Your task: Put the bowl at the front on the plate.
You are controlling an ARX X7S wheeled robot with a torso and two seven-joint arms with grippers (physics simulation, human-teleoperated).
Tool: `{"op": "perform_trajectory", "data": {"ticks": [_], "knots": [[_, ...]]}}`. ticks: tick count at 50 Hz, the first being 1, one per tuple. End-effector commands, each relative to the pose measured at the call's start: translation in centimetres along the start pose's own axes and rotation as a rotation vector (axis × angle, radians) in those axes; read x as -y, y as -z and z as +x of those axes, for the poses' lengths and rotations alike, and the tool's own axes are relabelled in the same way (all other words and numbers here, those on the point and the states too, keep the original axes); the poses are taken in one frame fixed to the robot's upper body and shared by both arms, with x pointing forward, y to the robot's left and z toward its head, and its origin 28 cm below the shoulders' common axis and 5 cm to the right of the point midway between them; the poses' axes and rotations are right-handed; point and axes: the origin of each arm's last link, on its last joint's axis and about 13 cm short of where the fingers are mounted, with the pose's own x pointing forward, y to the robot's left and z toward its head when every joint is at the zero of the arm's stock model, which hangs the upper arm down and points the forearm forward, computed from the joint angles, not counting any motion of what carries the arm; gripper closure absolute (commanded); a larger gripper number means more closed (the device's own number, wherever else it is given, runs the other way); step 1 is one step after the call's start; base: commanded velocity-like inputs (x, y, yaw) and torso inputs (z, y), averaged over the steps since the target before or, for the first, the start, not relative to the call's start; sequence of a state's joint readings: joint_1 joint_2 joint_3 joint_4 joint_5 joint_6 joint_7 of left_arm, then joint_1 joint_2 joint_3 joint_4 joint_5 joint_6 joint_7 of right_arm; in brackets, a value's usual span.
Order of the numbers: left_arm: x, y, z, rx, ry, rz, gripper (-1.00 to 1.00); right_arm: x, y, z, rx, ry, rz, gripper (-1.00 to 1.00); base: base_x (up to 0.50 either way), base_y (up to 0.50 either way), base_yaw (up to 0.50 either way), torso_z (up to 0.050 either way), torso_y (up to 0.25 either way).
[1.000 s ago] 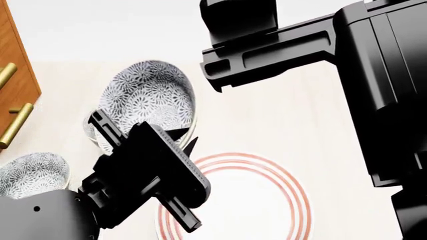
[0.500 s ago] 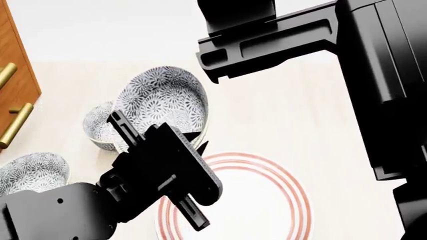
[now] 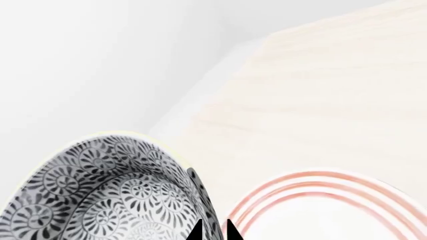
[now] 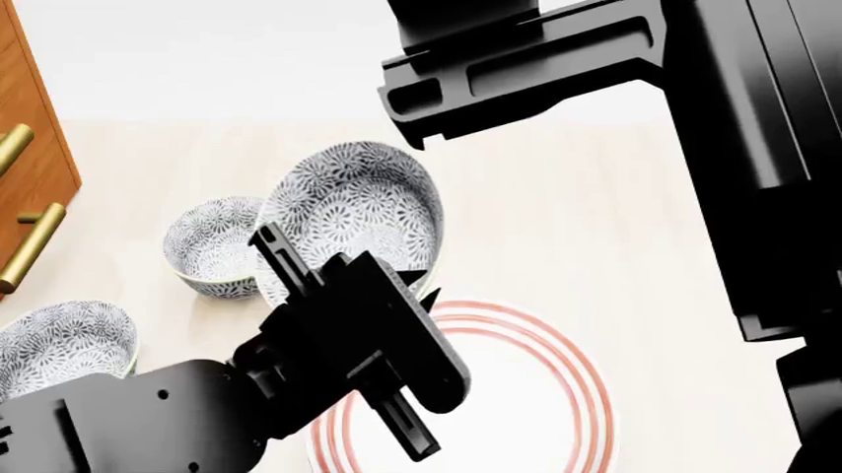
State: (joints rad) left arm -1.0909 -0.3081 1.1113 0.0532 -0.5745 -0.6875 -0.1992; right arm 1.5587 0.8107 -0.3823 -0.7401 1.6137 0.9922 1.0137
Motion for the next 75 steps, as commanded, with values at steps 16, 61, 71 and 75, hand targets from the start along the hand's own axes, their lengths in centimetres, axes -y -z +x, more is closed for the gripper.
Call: {"op": "perform_trajectory", "data": {"ticks": [16, 61, 71, 75], "knots": [[0.5, -0.4, 1.0, 0.018, 0.040, 0.023, 1.00, 0.0, -0.1, 0.0, 0.010, -0.003, -0.001, -1.00, 0.00, 0.00, 0.00, 0.000, 0.001], [1.5, -0.6, 2.8, -0.044, 0.107, 0.041, 1.00, 0.3, -0.2, -1.0, 0.015, 0.011, -0.005, -1.00, 0.00, 0.00, 0.00, 0.000, 0.000], [1.3, -1.1, 3.4, -0.047, 0.133, 0.022, 1.00, 0.4, 0.0, -1.1, 0.013, 0.016, -0.001, -1.00, 0.00, 0.00, 0.00, 0.000, 0.000], [1.2, -1.2, 3.6, -0.050, 0.140, 0.028, 1.00, 0.5, 0.0, -1.1, 0.011, 0.018, 0.000, -1.00, 0.00, 0.00, 0.00, 0.000, 0.000]]}}
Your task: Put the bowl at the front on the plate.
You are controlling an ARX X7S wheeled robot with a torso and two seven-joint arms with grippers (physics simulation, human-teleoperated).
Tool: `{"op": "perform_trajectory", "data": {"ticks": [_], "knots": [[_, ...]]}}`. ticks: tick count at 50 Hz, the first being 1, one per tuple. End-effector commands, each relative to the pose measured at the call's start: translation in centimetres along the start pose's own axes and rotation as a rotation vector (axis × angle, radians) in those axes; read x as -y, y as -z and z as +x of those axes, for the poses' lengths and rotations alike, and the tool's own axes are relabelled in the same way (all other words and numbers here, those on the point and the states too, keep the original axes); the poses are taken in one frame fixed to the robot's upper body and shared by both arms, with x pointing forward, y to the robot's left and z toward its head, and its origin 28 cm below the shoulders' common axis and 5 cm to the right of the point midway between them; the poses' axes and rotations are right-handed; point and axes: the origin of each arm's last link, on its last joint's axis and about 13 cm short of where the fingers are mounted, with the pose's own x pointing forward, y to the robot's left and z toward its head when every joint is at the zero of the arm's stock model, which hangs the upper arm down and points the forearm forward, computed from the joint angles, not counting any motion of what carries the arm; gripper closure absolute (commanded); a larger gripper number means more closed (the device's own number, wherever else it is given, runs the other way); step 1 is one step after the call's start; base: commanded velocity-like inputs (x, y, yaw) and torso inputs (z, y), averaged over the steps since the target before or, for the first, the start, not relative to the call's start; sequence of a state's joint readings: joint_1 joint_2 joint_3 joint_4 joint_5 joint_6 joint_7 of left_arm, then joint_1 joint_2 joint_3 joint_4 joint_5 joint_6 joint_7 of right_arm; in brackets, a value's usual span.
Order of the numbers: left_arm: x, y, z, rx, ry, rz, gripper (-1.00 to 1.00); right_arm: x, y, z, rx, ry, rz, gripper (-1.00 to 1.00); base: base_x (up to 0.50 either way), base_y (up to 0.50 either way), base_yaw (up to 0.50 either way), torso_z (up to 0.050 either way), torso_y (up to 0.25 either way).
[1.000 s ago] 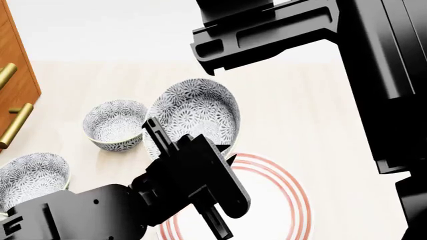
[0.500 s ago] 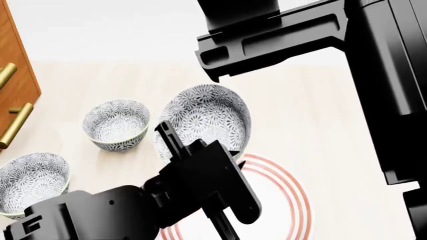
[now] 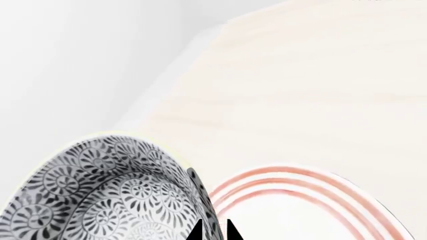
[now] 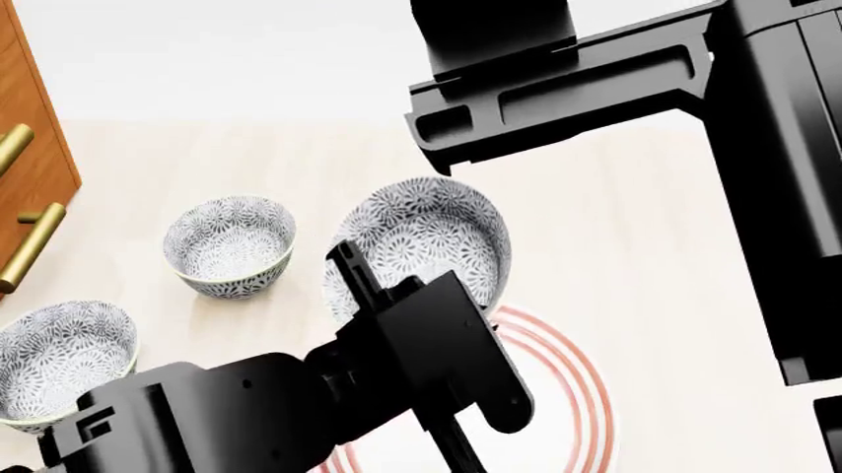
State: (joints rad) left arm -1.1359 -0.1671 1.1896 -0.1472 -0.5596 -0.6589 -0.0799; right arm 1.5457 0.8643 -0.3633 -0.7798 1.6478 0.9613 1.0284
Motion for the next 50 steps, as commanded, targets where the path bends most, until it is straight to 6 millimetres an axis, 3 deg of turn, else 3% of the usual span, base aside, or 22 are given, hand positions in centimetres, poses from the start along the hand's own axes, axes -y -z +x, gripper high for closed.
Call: {"op": "perform_trajectory", "data": {"ticks": [1, 50], "knots": [[-0.6, -0.6, 0.5, 0.000, -0.001, 0.002, 1.00, 0.1, 0.1, -0.1, -0.002, 0.004, 0.002, -1.00, 0.00, 0.00, 0.00, 0.000, 0.000], [-1.8, -1.6, 1.1, -0.075, 0.182, 0.076, 1.00, 0.1, 0.6, -0.1, -0.006, -0.003, 0.002, -1.00, 0.00, 0.00, 0.00, 0.000, 0.000]]}}
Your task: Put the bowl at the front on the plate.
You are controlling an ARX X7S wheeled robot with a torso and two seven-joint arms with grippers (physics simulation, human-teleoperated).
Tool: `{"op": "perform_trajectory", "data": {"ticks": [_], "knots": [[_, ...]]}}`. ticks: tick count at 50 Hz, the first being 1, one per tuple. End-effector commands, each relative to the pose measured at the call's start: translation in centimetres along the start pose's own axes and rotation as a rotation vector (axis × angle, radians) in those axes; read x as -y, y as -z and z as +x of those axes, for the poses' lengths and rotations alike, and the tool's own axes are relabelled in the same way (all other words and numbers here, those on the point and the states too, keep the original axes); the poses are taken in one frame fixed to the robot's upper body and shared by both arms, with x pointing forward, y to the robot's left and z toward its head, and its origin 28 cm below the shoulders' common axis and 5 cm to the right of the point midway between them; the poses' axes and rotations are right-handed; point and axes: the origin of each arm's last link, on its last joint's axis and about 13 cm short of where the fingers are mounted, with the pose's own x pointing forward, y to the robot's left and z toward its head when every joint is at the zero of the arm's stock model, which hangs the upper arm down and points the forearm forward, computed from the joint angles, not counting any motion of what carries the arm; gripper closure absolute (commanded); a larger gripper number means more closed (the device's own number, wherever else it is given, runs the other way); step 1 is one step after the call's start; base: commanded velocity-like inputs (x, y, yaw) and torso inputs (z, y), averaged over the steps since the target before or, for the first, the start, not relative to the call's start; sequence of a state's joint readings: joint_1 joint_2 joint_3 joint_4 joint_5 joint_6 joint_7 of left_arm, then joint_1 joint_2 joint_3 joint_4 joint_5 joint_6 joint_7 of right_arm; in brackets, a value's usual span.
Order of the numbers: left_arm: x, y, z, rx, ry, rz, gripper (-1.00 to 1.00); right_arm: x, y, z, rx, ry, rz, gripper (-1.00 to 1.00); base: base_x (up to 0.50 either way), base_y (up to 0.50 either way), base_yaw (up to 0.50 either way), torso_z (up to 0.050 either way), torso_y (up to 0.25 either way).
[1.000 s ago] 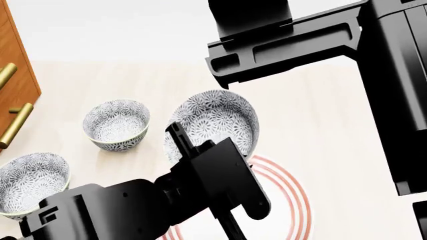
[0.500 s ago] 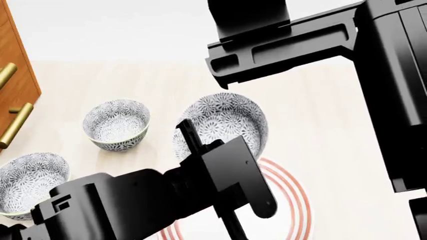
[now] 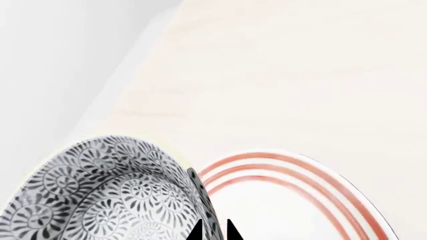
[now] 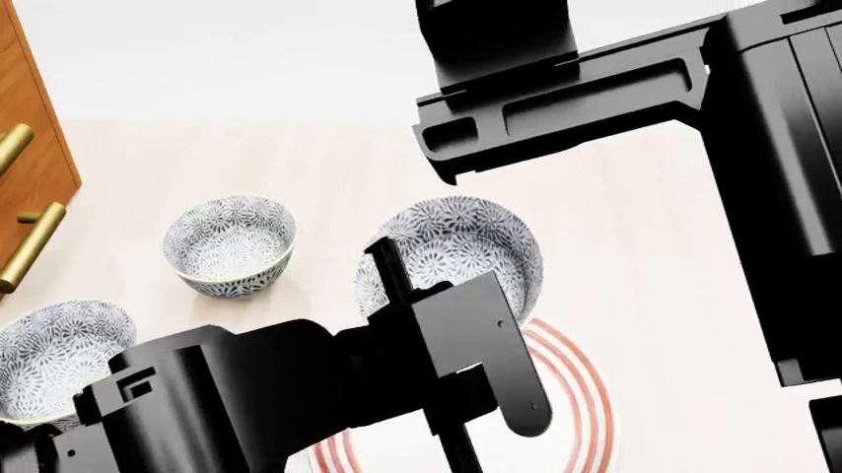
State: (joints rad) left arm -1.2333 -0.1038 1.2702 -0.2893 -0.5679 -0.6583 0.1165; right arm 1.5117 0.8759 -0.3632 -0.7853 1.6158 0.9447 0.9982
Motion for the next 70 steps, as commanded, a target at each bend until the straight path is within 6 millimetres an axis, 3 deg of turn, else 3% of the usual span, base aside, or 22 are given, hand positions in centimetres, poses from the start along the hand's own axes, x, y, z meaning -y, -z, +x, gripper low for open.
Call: {"op": "perform_trajectory", "data": {"ticks": [1, 19, 70], "knots": [[-0.5, -0.5, -0.4, -0.006, 0.022, 0.010, 1.00, 0.1, 0.1, -0.1, 0.000, 0.003, 0.000, -1.00, 0.00, 0.00, 0.00, 0.000, 0.000], [-0.4, -0.5, -0.4, -0.019, 0.076, 0.010, 1.00, 0.1, 0.2, -0.3, -0.002, 0.006, -0.001, -1.00, 0.00, 0.00, 0.00, 0.001, 0.001], [1.7, 2.8, 2.0, -0.057, 0.111, -0.004, 1.00, -0.1, 1.1, -0.3, -0.018, 0.004, 0.004, -1.00, 0.00, 0.00, 0.00, 0.000, 0.000]]}}
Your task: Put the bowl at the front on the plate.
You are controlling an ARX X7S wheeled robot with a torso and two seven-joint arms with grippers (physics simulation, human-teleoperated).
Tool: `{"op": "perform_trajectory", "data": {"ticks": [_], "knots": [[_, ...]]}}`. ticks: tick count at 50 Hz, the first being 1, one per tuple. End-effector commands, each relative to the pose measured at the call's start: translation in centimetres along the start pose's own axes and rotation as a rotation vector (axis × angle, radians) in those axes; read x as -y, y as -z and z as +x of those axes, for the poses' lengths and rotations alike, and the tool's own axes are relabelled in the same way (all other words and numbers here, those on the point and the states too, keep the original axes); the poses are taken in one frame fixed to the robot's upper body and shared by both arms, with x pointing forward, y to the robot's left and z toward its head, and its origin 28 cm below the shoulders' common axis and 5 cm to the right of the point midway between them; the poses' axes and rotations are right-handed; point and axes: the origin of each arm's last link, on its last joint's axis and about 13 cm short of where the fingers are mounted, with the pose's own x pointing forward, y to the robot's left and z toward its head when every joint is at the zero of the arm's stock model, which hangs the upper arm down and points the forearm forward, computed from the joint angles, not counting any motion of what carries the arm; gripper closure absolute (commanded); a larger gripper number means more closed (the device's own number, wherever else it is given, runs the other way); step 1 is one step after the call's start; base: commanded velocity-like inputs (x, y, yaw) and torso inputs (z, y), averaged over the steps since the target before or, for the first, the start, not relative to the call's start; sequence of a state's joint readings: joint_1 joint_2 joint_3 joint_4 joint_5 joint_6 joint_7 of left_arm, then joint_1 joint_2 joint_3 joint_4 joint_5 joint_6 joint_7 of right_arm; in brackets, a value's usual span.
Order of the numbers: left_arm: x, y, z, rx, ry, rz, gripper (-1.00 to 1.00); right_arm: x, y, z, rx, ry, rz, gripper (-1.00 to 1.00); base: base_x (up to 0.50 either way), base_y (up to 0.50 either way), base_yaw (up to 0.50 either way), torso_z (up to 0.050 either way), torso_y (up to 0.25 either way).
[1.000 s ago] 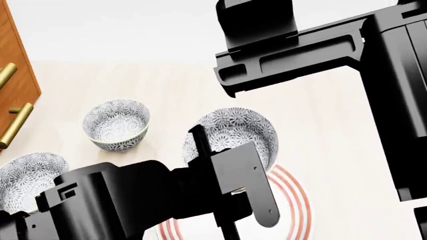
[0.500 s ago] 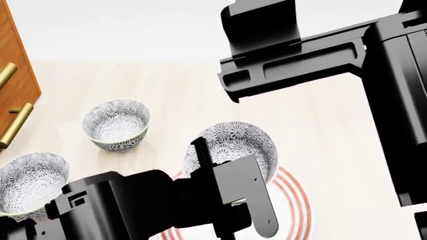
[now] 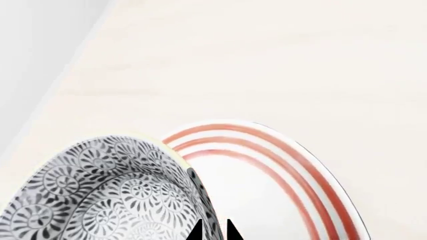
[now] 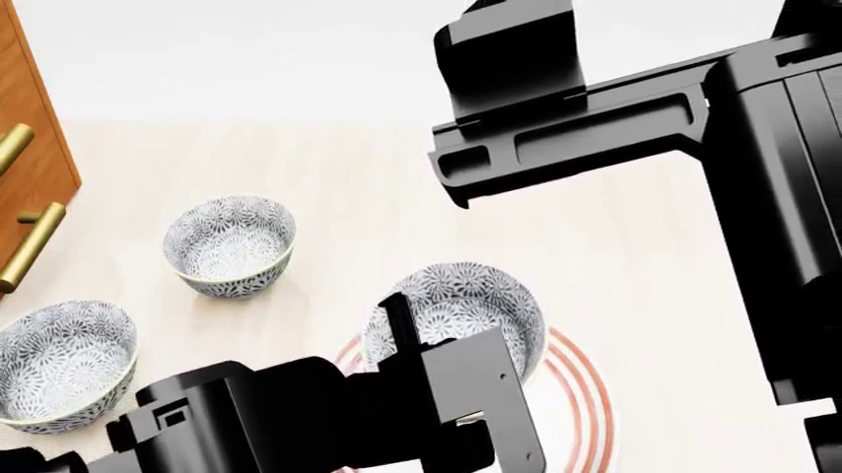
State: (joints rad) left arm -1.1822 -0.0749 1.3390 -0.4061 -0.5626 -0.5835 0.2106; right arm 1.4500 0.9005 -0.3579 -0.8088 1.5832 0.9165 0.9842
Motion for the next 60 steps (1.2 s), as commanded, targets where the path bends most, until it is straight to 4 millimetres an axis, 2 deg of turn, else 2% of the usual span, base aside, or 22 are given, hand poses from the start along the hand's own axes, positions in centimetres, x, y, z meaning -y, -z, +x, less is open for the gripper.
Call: {"op": "perform_trajectory", "data": {"ticks": [1, 27, 60], "knots": [[0.1, 0.4, 0.5, -0.001, -0.013, 0.012, 1.00, 0.0, 0.2, 0.0, -0.003, -0.002, 0.003, -1.00, 0.00, 0.00, 0.00, 0.000, 0.000], [0.5, 1.2, 1.9, -0.008, -0.007, 0.013, 1.00, 0.2, 0.1, -0.2, -0.005, 0.006, -0.002, -1.00, 0.00, 0.00, 0.00, 0.000, 0.000], [1.3, 2.3, 2.6, -0.017, -0.008, -0.001, 1.00, 0.2, 0.2, -0.3, -0.003, 0.006, 0.000, -1.00, 0.00, 0.00, 0.00, 0.000, 0.001]]}}
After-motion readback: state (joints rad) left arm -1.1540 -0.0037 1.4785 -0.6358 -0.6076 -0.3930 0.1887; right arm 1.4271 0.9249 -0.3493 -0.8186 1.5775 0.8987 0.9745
